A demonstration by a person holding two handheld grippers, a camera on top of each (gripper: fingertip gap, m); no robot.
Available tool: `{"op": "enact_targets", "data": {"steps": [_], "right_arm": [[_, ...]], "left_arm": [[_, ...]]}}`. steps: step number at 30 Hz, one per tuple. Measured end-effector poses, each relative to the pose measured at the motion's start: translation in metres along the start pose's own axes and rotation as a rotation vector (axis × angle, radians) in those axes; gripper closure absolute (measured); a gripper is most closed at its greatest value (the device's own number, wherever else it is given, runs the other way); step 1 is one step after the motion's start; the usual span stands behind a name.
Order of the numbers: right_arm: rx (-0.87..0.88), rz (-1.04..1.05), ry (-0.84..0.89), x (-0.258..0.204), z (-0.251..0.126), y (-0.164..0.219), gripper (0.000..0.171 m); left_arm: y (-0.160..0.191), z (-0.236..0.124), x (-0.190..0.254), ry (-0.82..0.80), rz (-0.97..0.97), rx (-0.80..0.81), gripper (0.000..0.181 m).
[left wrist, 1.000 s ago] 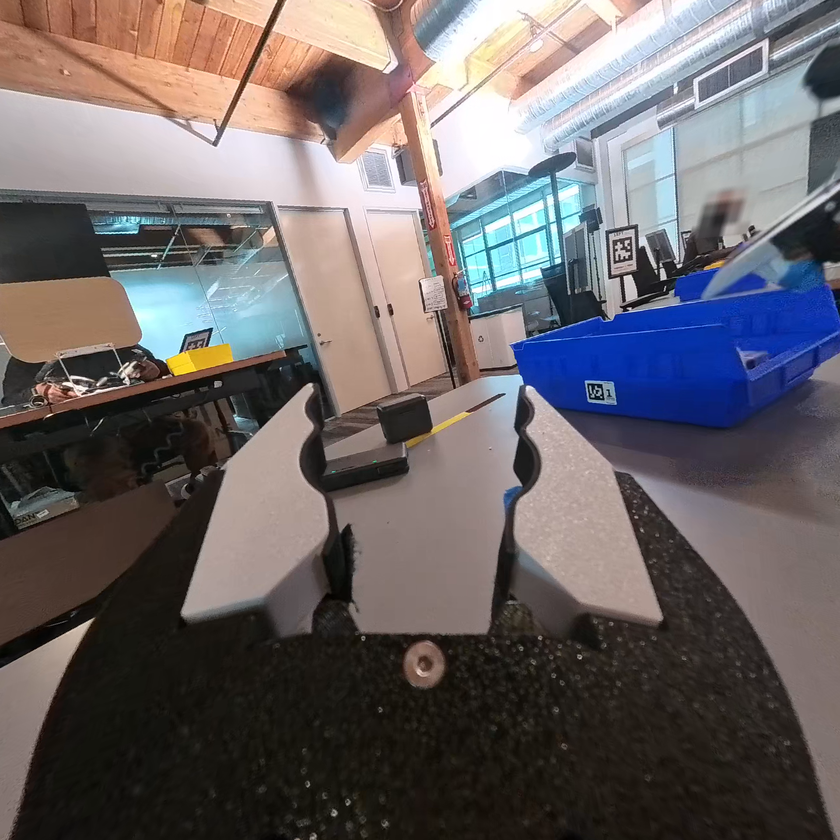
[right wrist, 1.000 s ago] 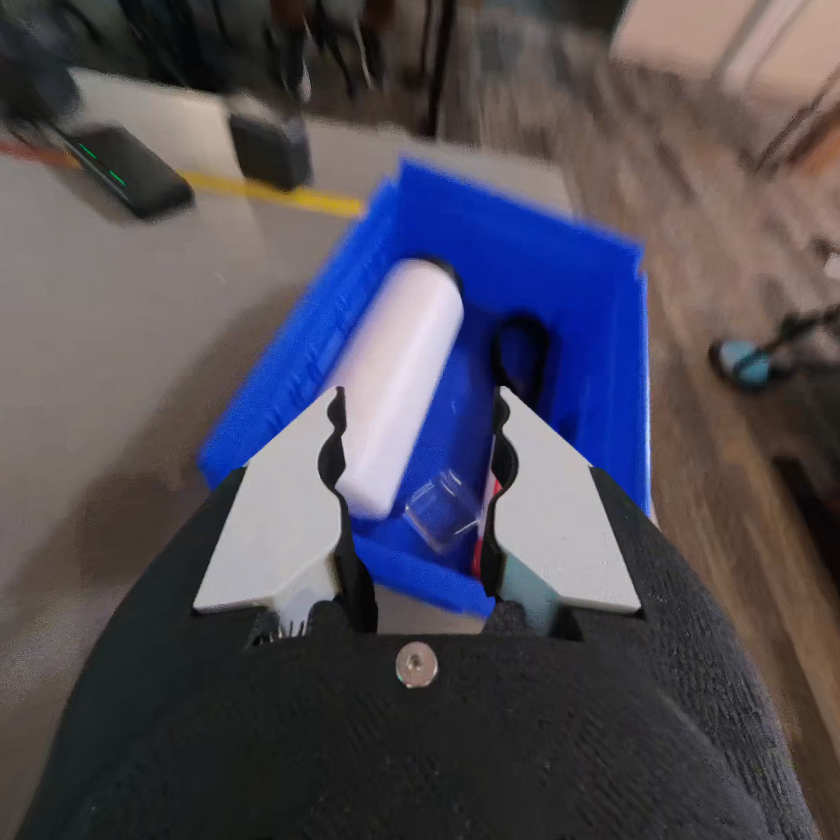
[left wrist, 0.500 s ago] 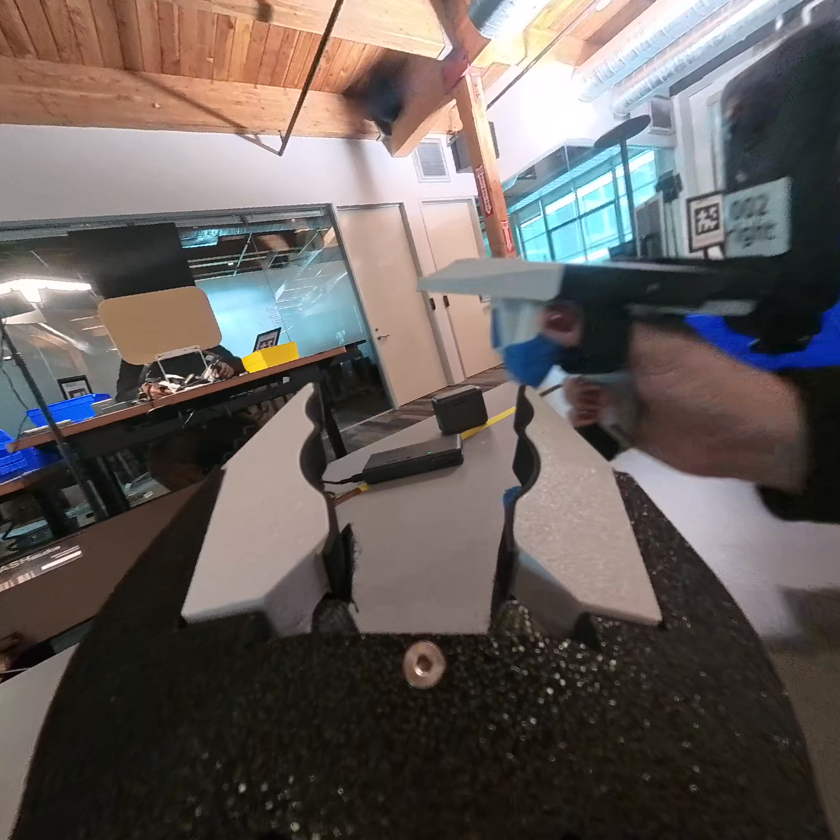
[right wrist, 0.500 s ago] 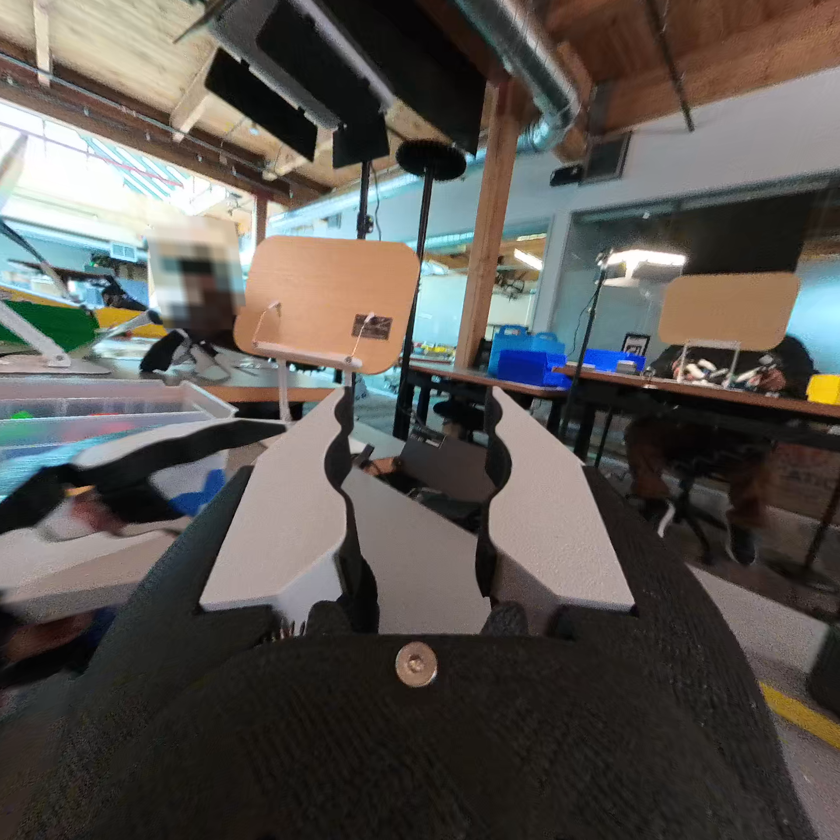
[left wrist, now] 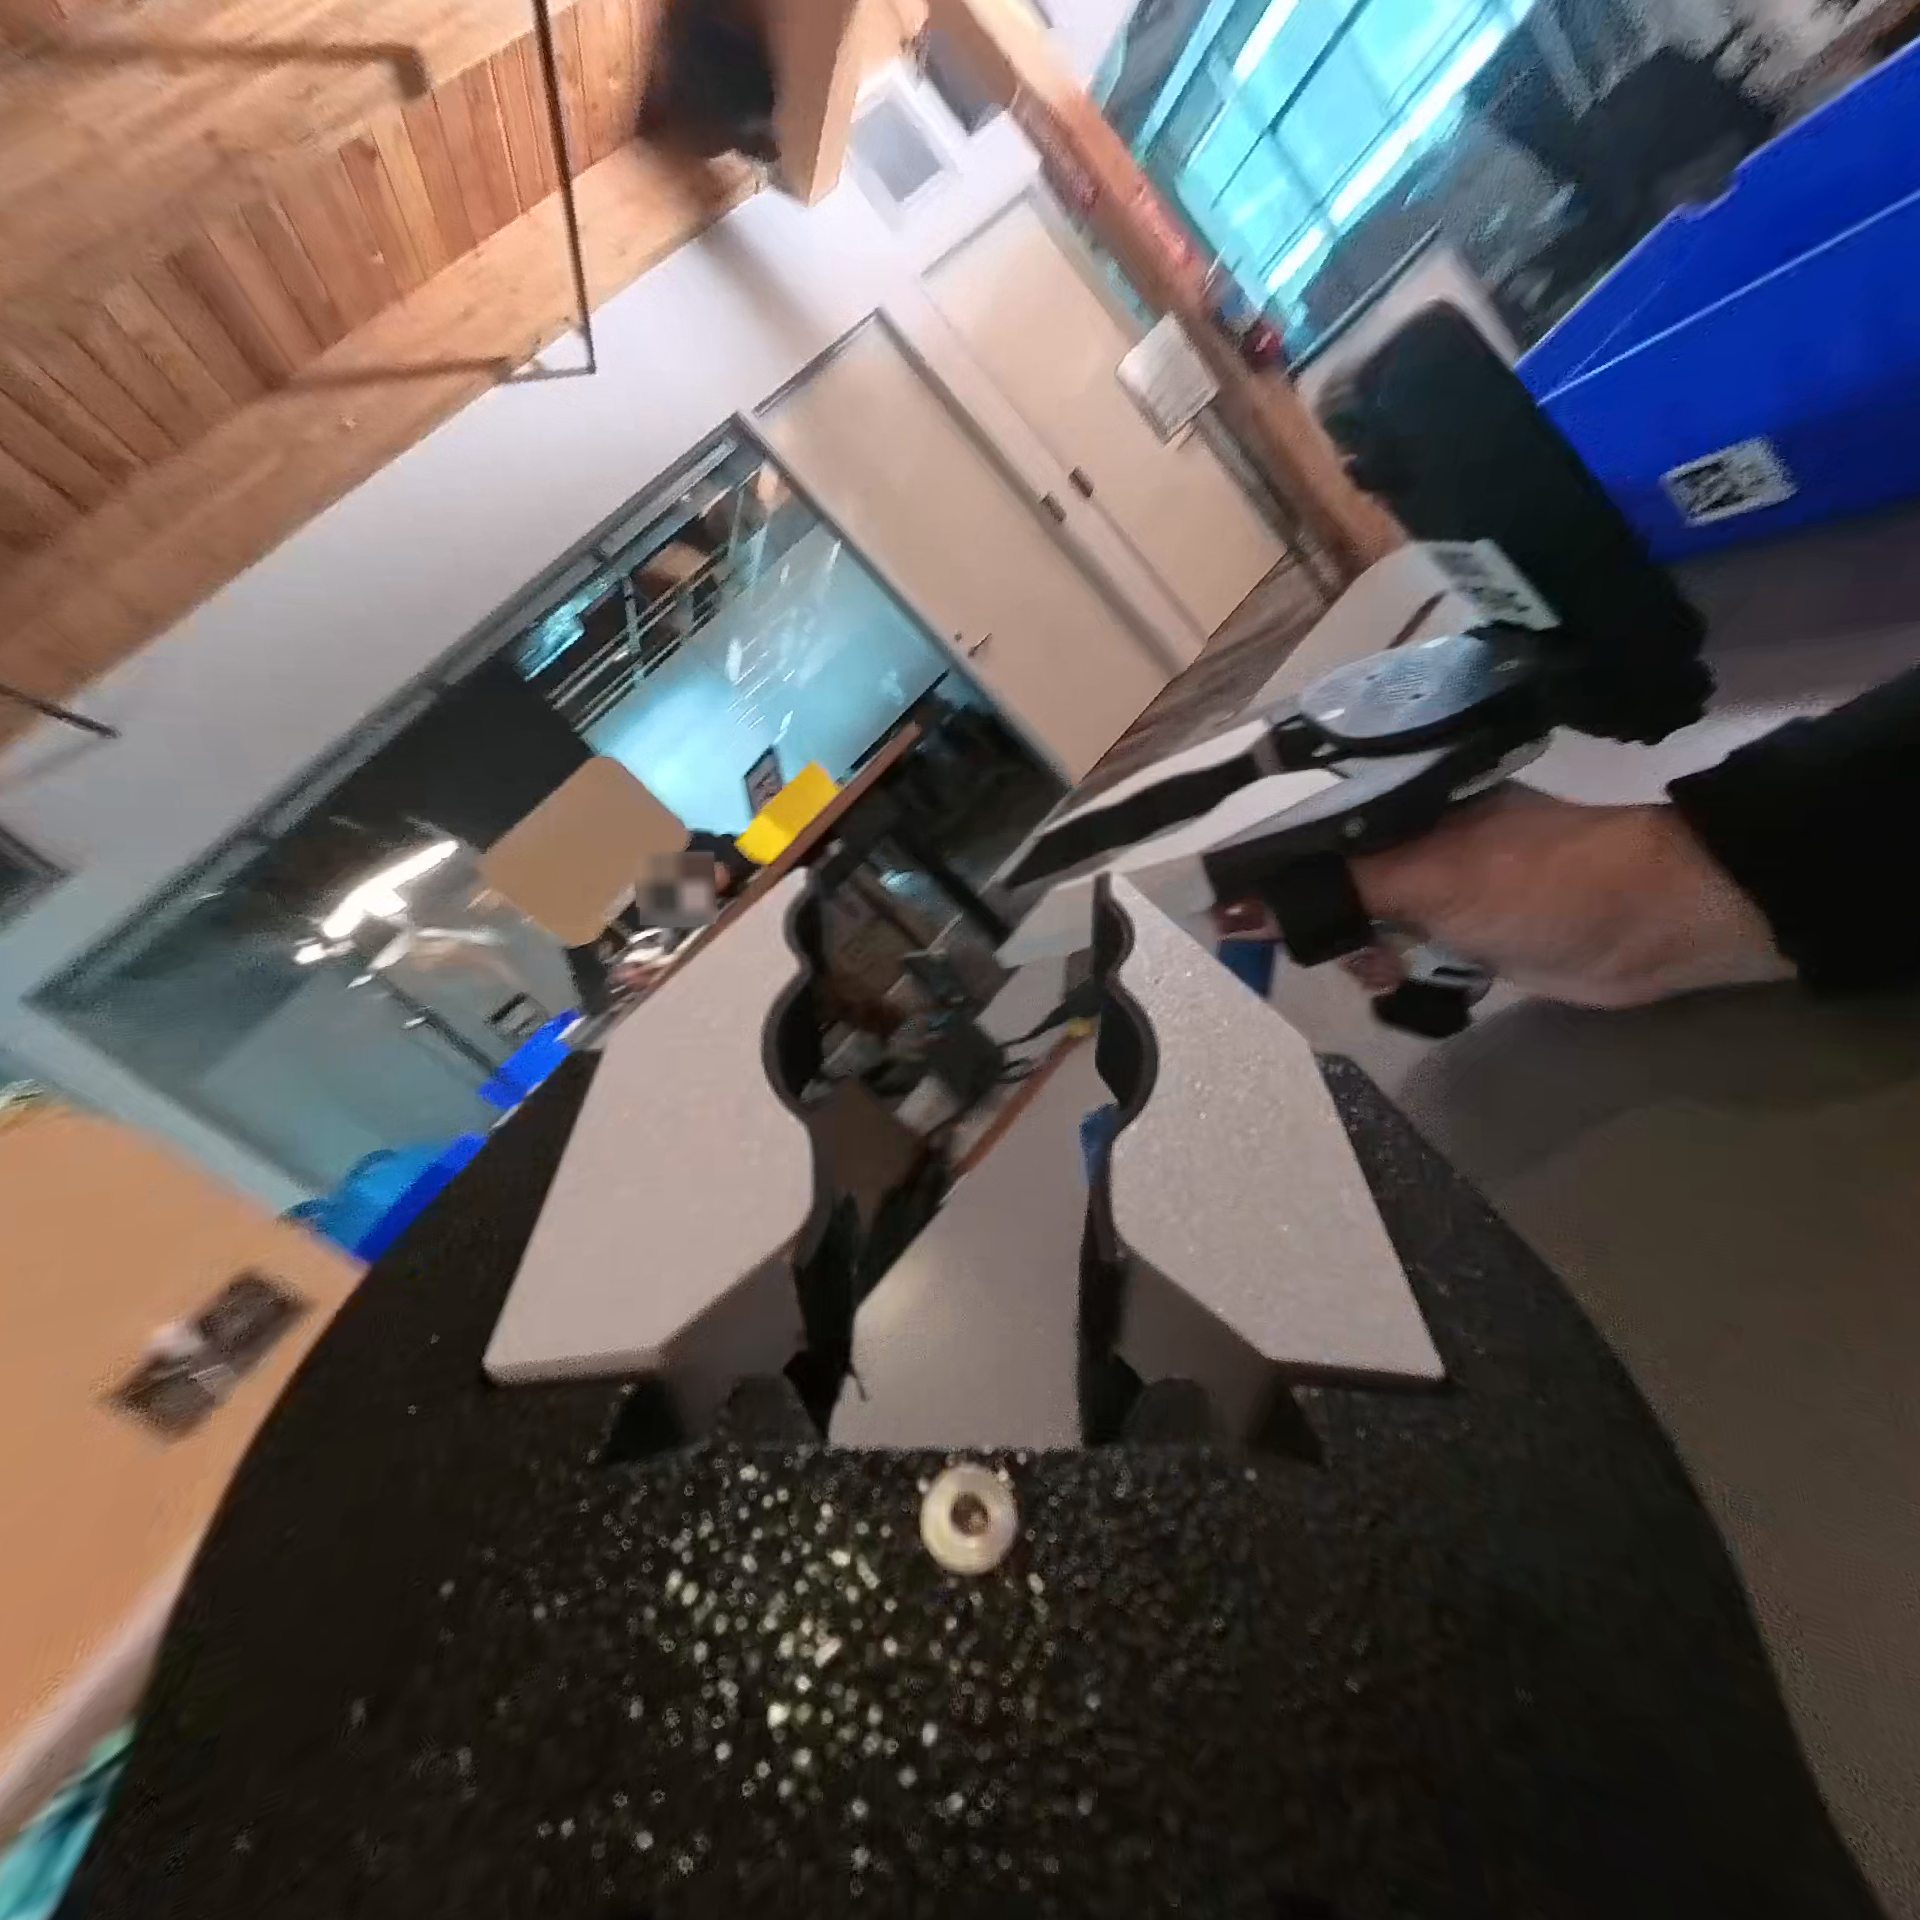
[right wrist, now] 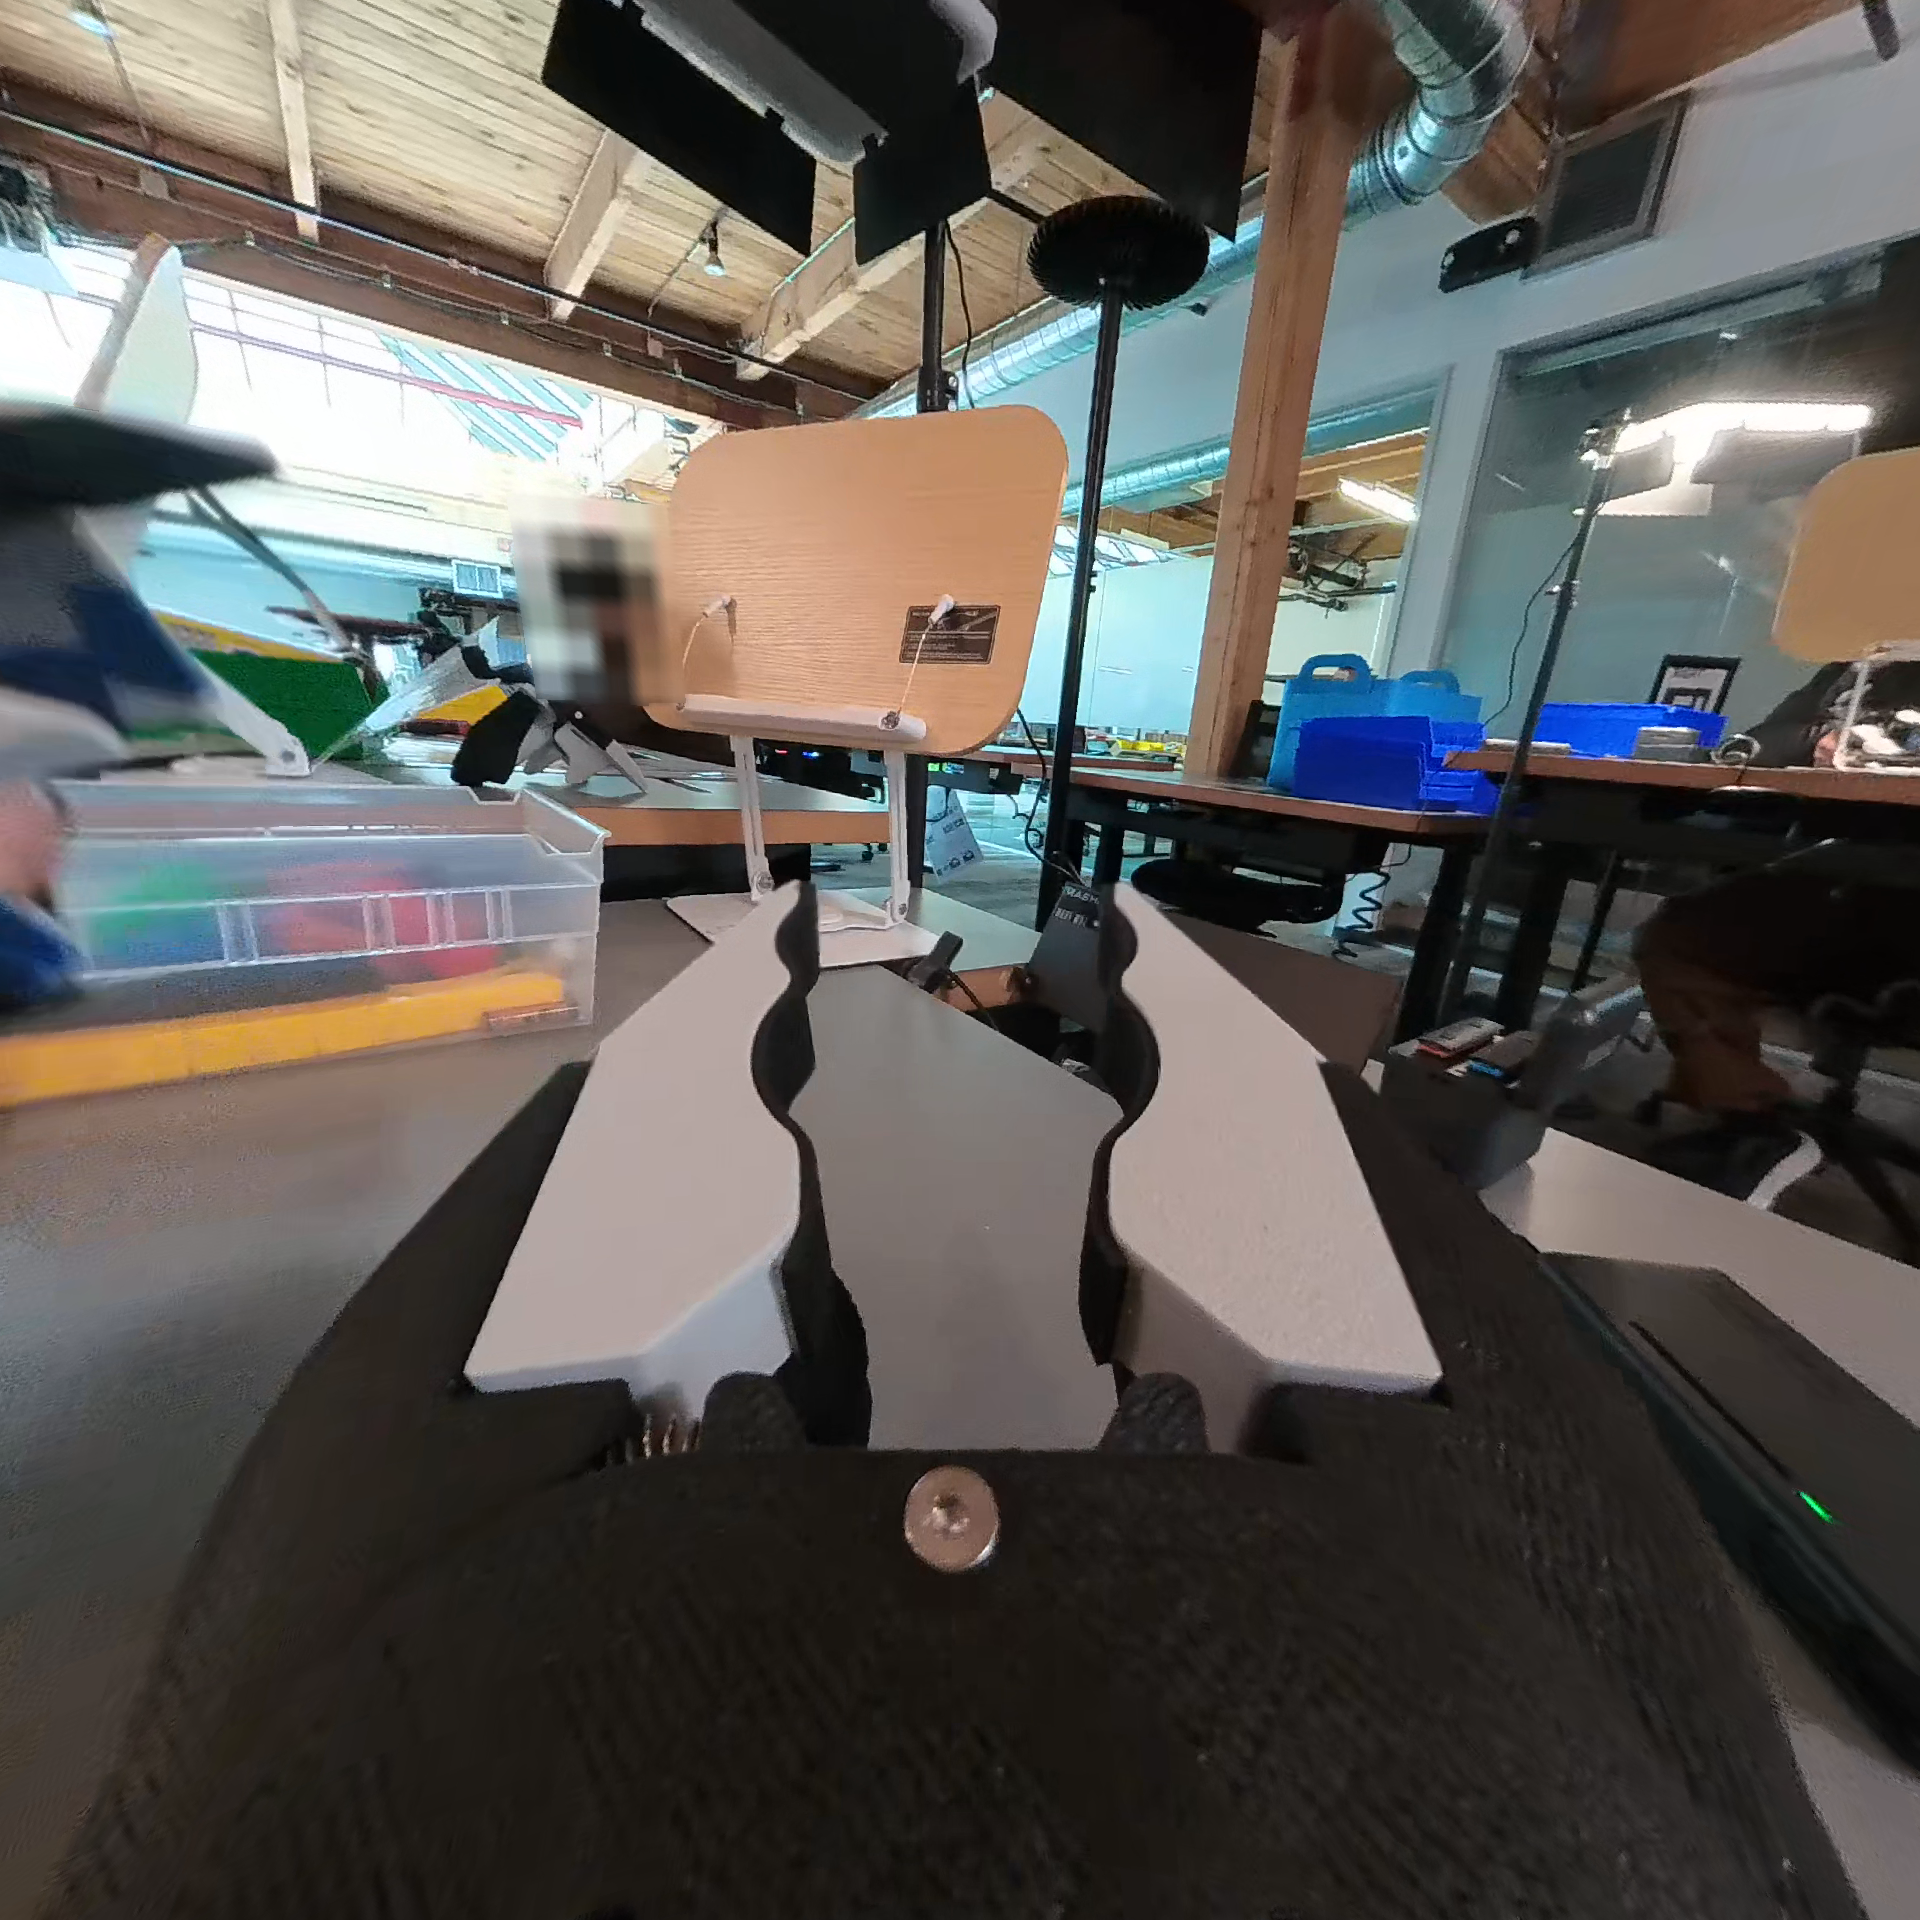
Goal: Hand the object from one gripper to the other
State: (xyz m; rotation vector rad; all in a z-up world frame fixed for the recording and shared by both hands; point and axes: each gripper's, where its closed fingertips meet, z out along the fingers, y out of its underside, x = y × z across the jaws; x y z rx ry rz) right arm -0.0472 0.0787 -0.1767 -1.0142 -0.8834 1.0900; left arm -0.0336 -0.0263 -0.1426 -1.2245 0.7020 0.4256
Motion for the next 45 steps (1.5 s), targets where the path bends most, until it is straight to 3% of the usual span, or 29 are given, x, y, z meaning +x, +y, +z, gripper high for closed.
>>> {"op": "enact_targets", "data": {"steps": [4,8,11,15,18,22,28,32,36,39,42,45], "right_arm": [[-0.022,-0.003,-0.027,-0.006,0.006,0.004,0.121],[-0.044,-0.017,-0.052,-0.013,0.011,0.008,0.124],[-0.046,-0.013,-0.051,-0.012,0.011,0.008,0.126],[-0.056,0.018,-0.039,-0.007,0.01,0.012,0.128],[-0.085,0.034,-0.045,-0.008,0.012,0.02,0.129],[-0.102,0.004,-0.062,-0.013,0.013,0.023,0.13],[-0.112,0.006,-0.073,-0.015,0.014,0.025,0.132],[-0.111,0.014,-0.071,-0.015,0.014,0.025,0.133],[-0.112,0.013,-0.068,-0.014,0.014,0.026,0.134],[-0.114,0.019,-0.065,-0.014,0.014,0.026,0.134],[-0.117,0.033,-0.071,-0.015,0.015,0.026,0.134],[-0.105,0.048,-0.108,-0.02,0.015,0.021,0.135]], "left_arm": [[-0.001,-0.047,-0.057,-0.16,0.161,-0.221,0.135],[0.056,-0.108,-0.113,-0.153,0.462,-0.676,0.14],[0.112,-0.152,-0.144,-0.013,0.693,-0.964,0.155],[0.191,-0.195,-0.166,0.219,0.758,-1.205,0.157],[0.235,-0.207,-0.16,0.354,0.682,-1.258,0.151],[0.262,-0.2,-0.142,0.437,0.494,-1.223,0.137],[0.301,-0.212,-0.141,0.563,0.641,-1.33,0.139],[0.294,-0.199,-0.154,0.454,0.773,-1.303,0.166],[0.266,-0.194,-0.181,0.277,0.92,-1.289,0.167],[0.227,-0.195,-0.21,0.068,0.951,-1.266,0.168],[0.181,-0.194,-0.227,-0.132,0.814,-1.189,0.168],[0.131,-0.168,-0.214,-0.241,0.469,-0.973,0.168]]}}
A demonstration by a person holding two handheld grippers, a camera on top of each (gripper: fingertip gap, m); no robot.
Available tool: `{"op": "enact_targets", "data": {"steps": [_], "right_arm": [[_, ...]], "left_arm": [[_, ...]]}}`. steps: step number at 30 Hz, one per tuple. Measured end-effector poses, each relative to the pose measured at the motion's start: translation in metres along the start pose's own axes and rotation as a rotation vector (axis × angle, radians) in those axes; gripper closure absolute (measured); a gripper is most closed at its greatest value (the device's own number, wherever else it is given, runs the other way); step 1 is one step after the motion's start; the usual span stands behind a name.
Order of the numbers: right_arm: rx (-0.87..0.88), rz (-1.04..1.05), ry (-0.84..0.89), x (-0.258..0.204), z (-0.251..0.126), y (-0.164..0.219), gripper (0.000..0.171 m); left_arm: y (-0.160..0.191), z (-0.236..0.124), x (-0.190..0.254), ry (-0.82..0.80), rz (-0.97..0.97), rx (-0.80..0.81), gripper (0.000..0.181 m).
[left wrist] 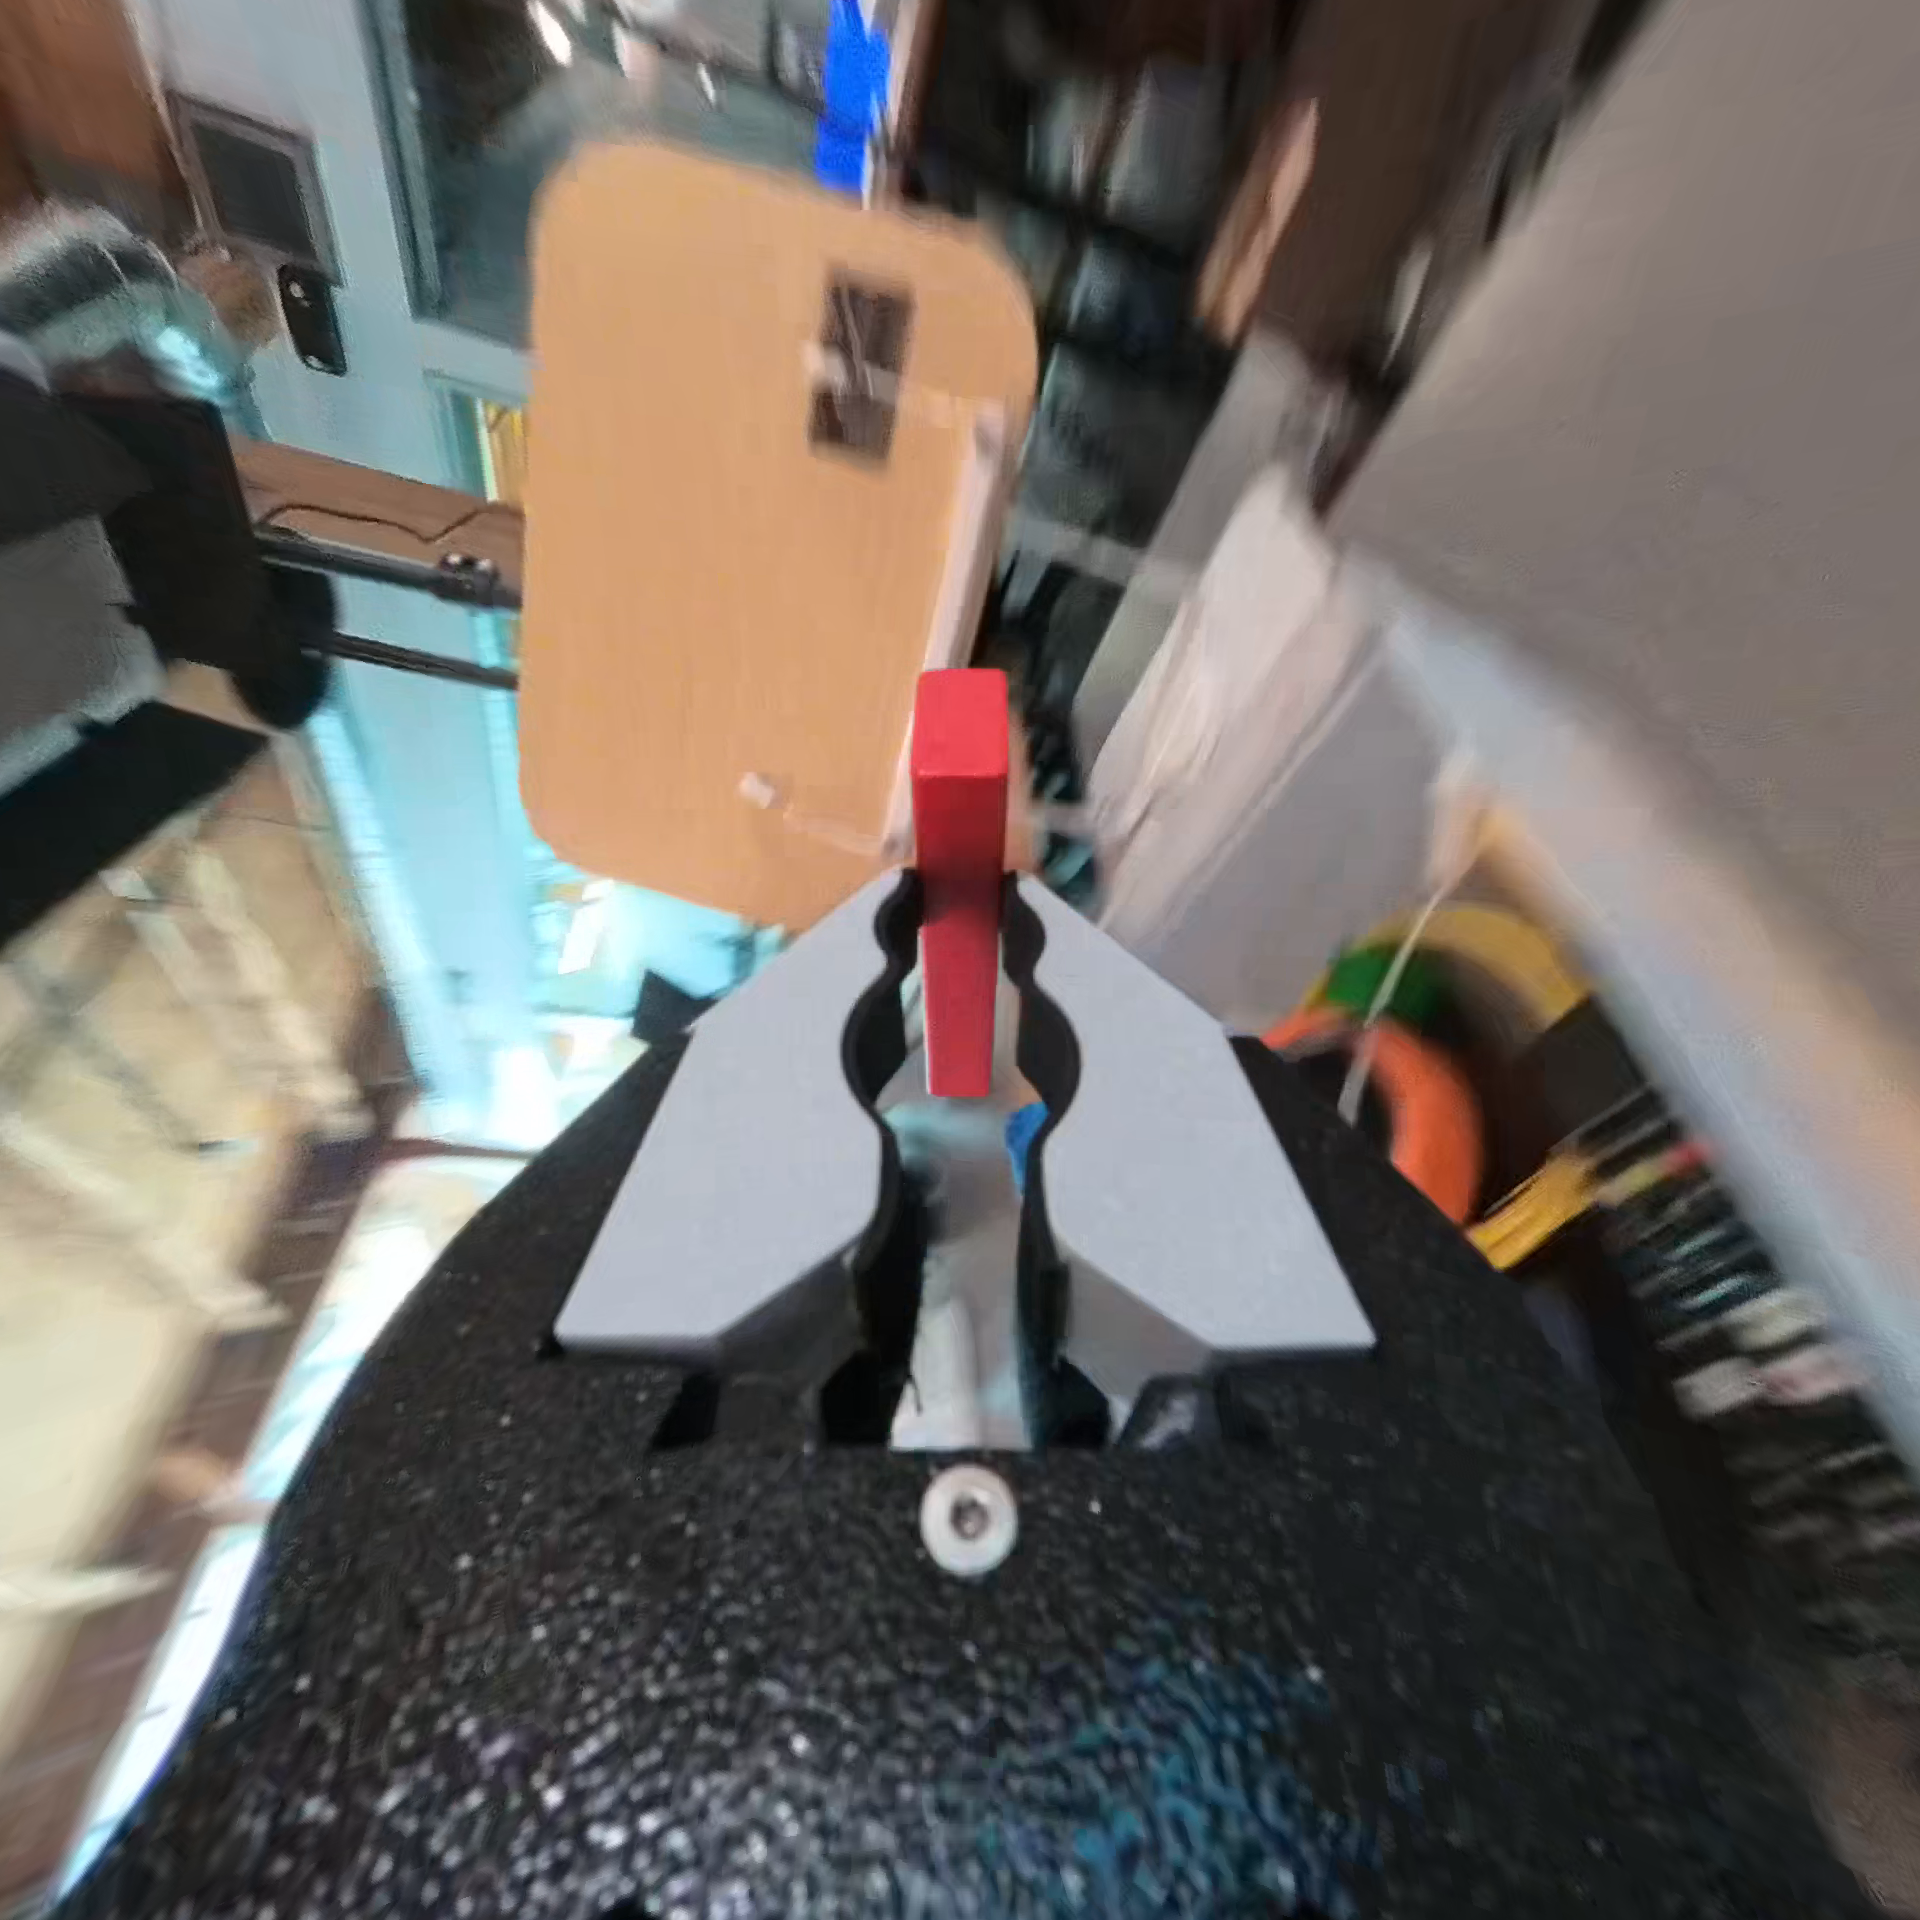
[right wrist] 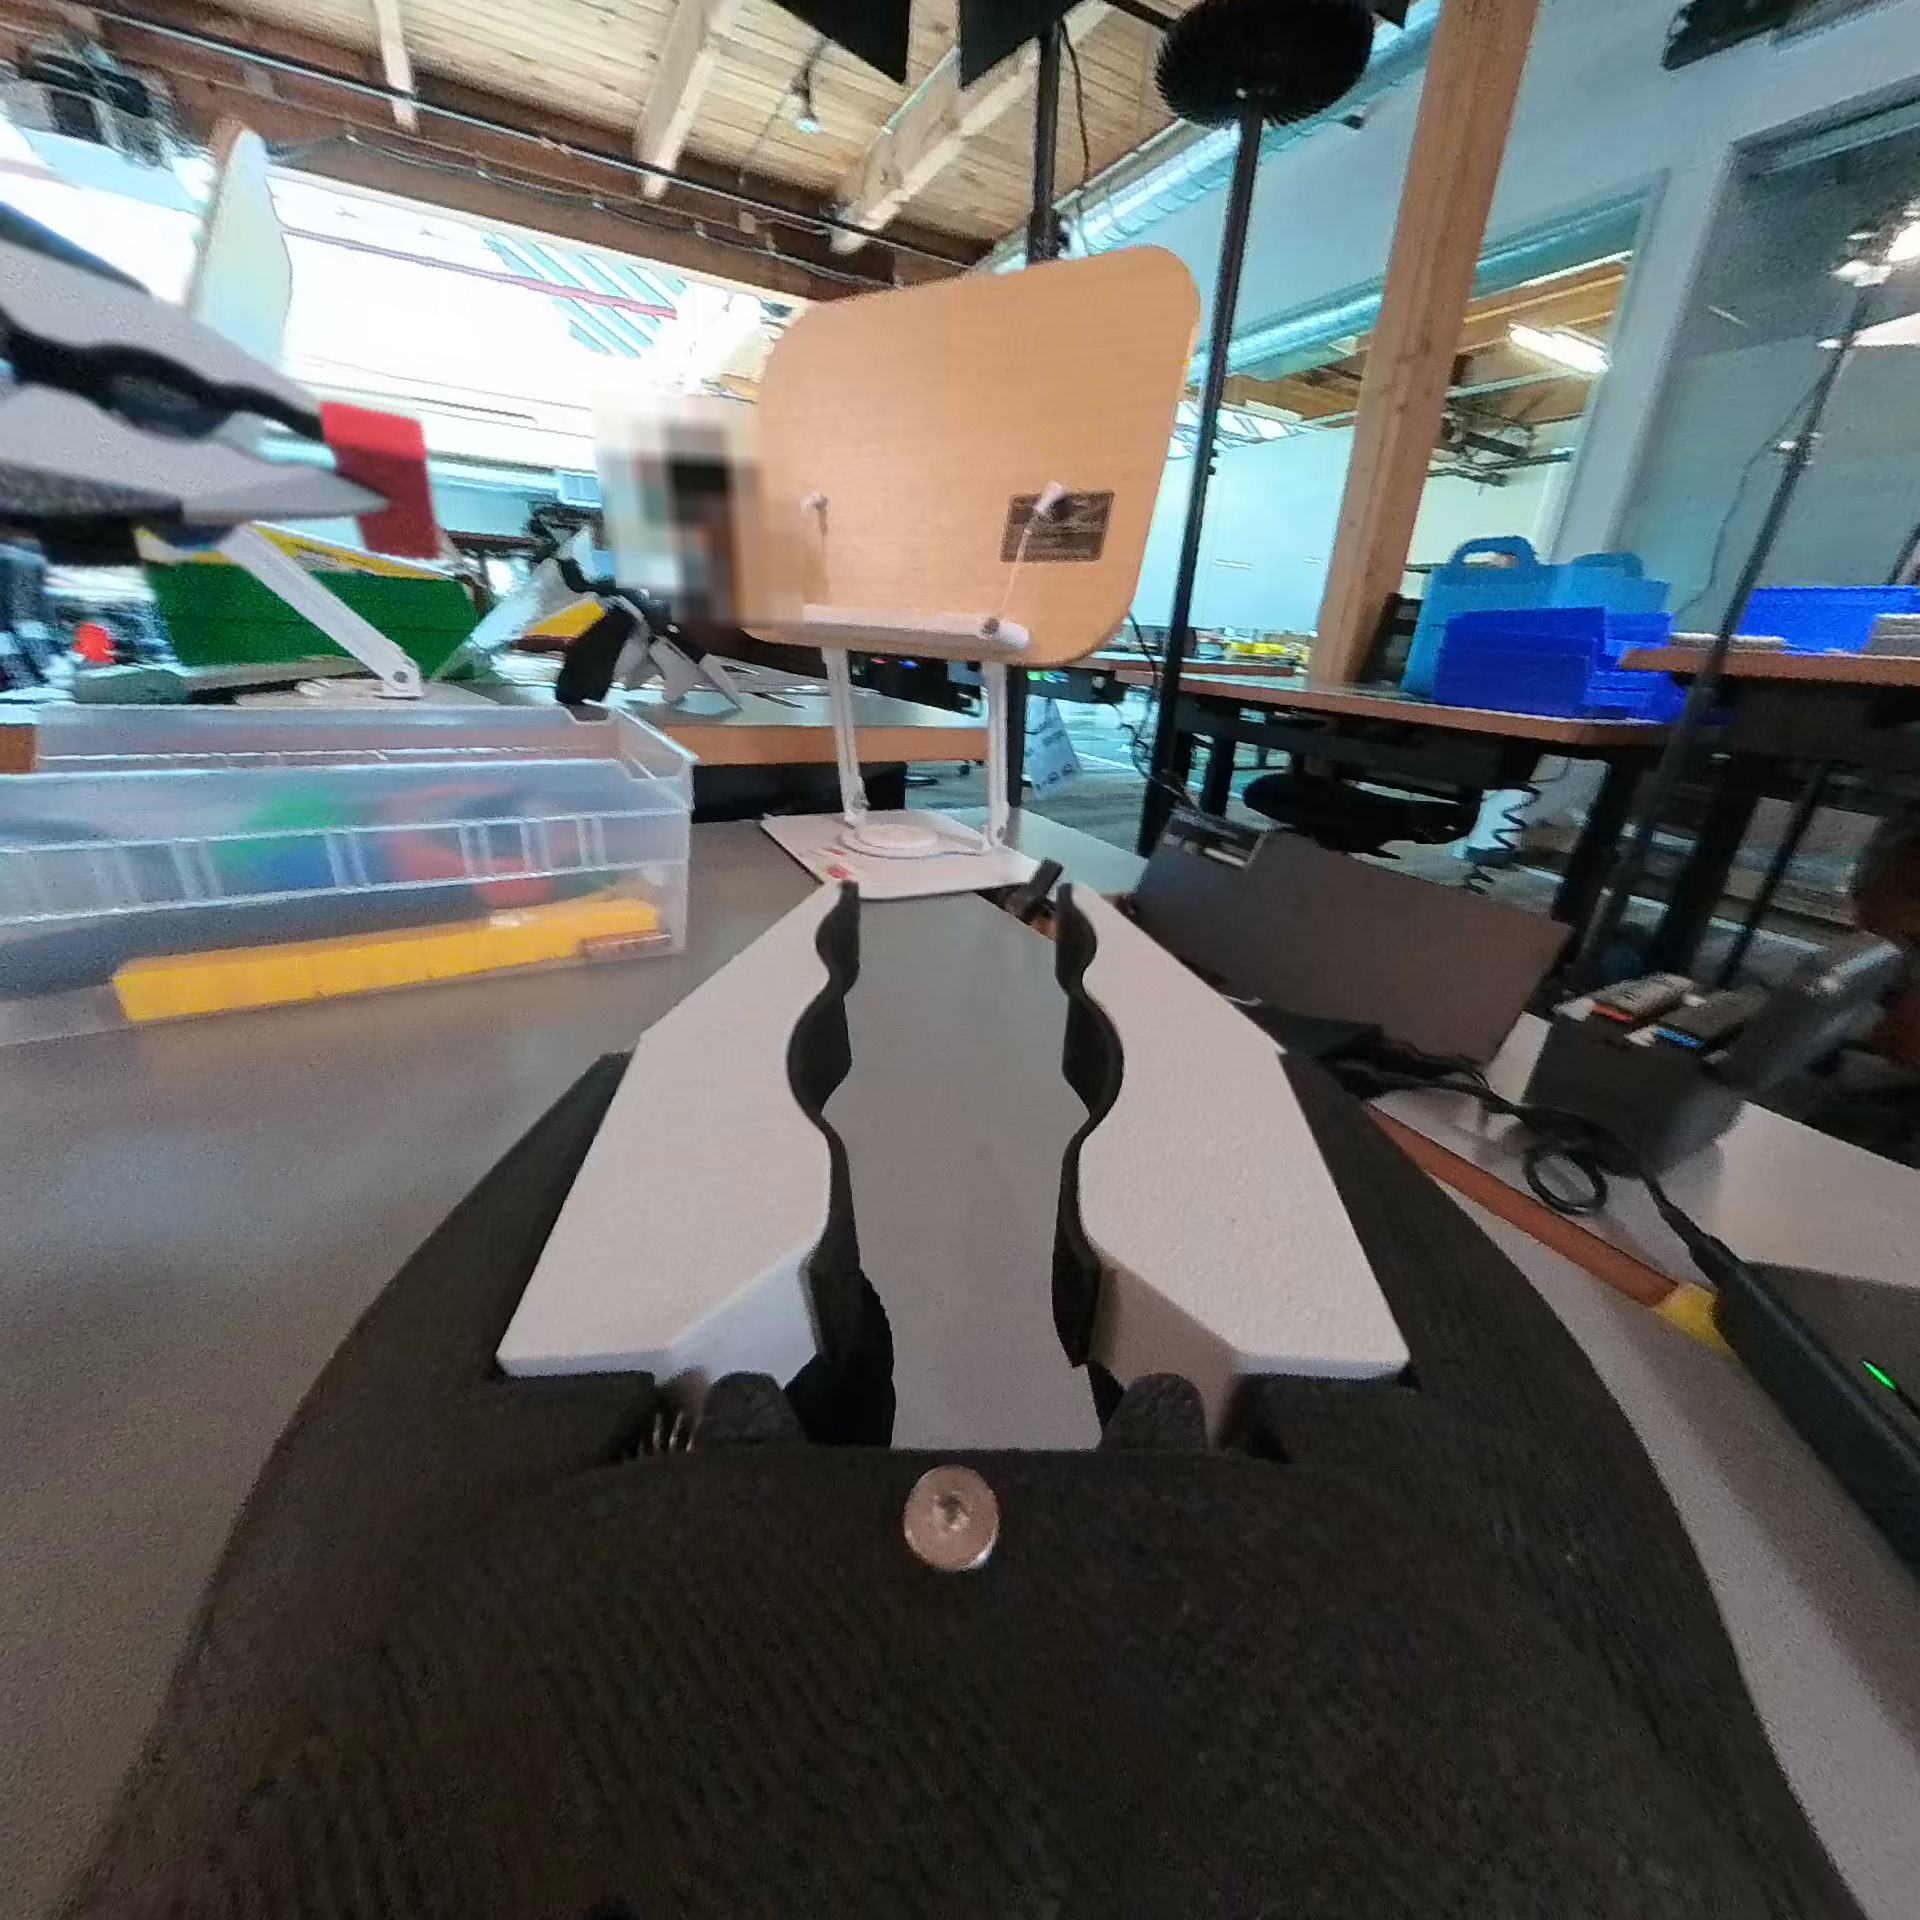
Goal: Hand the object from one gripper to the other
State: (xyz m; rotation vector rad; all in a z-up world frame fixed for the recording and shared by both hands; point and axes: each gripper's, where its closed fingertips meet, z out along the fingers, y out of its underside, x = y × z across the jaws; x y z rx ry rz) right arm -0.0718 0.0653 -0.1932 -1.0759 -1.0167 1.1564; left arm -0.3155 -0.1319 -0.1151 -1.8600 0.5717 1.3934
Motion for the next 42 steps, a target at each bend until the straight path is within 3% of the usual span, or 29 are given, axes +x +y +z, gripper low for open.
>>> {"op": "enact_targets", "data": {"steps": [2,5,8,13,18,22,27,32,35,37,42], "right_arm": [[0.016,0.019,-0.075,-0.009,0.0,-0.005,0.134],[0.018,0.108,-0.295,-0.032,-0.003,-0.009,0.134],[0.026,0.251,-0.495,-0.047,-0.014,-0.016,0.13],[-0.06,0.281,-0.537,-0.039,-0.022,-0.005,0.123],[-0.217,0.246,-0.58,-0.042,-0.026,0.019,0.137],[-0.29,0.255,-0.649,-0.052,-0.03,0.028,0.148],[-0.324,0.263,-0.682,-0.057,-0.032,0.032,0.146],[-0.323,0.204,-0.645,-0.055,-0.029,0.034,0.157],[-0.301,0.03,-0.516,-0.043,-0.021,0.036,0.157],[-0.27,-0.155,-0.397,-0.033,-0.016,0.034,0.157],[-0.252,-0.623,-0.147,-0.016,-0.011,0.031,0.157]], "left_arm": [[-0.054,-0.017,0.006,0.123,-0.307,0.193,0.168],[-0.135,-0.039,0.035,0.445,-0.713,0.454,0.168],[-0.195,-0.048,0.072,0.748,-0.974,0.651,0.168],[-0.24,-0.025,0.147,1.134,-1.17,0.737,0.168],[-0.247,-0.019,0.182,1.315,-1.326,0.773,0.168],[-0.248,-0.026,0.185,1.372,-1.317,0.836,0.168],[-0.251,-0.033,0.181,1.351,-1.289,0.902,0.168],[-0.252,-0.031,0.179,1.295,-1.283,0.919,0.164],[-0.25,-0.022,0.176,1.25,-1.332,0.894,0.125],[-0.247,-0.016,0.173,1.222,-1.376,0.88,0.114],[-0.242,-0.006,0.169,1.094,-1.4,0.843,0.112]]}}
